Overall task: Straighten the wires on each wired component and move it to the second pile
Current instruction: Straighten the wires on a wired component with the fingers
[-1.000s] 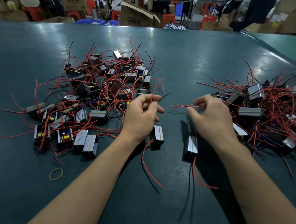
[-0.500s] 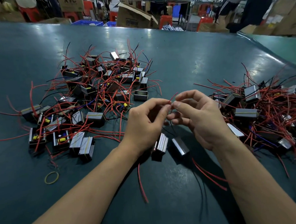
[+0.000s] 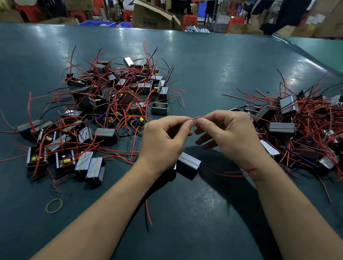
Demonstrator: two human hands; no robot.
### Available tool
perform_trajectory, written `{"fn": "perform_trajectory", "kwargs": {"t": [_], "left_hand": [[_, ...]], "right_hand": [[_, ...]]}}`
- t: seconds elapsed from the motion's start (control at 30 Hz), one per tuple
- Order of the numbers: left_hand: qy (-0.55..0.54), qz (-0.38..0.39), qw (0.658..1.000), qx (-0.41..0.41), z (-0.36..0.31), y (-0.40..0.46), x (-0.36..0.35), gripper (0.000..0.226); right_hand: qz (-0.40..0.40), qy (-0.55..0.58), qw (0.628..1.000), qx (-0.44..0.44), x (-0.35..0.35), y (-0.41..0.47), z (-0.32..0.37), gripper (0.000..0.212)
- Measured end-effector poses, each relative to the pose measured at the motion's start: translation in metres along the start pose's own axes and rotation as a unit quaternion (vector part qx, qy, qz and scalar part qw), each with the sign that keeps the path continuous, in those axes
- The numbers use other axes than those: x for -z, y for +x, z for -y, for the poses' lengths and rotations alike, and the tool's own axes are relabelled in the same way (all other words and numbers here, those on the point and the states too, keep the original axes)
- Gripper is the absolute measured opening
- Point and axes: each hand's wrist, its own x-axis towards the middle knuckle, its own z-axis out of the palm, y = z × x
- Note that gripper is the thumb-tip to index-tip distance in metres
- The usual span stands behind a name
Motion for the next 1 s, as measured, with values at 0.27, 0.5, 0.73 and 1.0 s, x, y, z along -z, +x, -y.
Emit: {"fn": "perform_trajectory", "kwargs": {"t": [0.27,0.5,0.73,1.0], "left_hand": [[0.007,-0.004,1.000,-0.022,0.003,-0.001,0.000,0.007],[0.002,-0.007,0.999,-0.033,0.005,-0.001,-0.003,0.007],[0.007,-0.028,0.999,-0.046,0.001,-0.001,-0.007,0.007],[-0.003,-0.059,0.998,-0.014,0.003,-0.002,0.005,0.015]], "right_hand": [[-0.028,-0.010,1.000,-0.010,0.006,0.001,0.001,0.017],[-0.090,-0.023,0.996,-0.010,-0.002,0.002,0.001,0.019],[-0.172,0.019,0.985,-0.014,-0.008,0.006,0.000,0.022],[-0.063,0.091,0.994,-0.009,0.002,0.004,-0.006,0.012]]}}
